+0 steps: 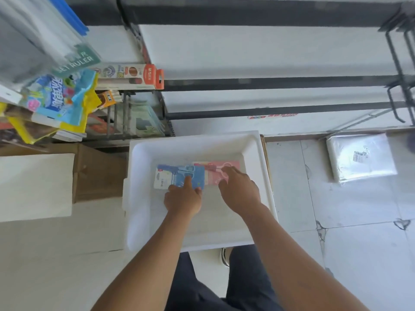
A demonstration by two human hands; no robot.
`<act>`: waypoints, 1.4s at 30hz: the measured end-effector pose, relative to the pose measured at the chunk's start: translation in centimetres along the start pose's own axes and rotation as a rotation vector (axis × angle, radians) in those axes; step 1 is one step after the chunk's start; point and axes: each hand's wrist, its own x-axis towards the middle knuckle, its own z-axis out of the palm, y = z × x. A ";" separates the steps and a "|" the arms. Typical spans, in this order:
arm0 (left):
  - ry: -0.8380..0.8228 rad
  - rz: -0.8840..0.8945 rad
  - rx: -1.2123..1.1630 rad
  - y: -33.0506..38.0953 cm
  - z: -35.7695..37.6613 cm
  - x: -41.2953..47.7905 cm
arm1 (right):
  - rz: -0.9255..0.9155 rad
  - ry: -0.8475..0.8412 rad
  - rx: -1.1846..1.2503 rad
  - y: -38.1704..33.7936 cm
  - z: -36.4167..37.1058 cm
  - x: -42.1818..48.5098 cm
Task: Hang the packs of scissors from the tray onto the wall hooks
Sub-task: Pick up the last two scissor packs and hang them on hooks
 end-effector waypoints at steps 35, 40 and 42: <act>0.087 -0.047 -1.265 -4.3 -2.8 -3.6 | -0.012 -0.012 -0.349 2.0 5.8 6.2; 0.069 -0.023 -1.261 -4.0 -3.2 -4.7 | 0.069 -0.045 -0.372 1.3 5.4 4.2; 0.063 -0.009 -1.249 -3.9 -3.7 -5.3 | 0.068 -0.068 -0.152 1.2 5.0 3.5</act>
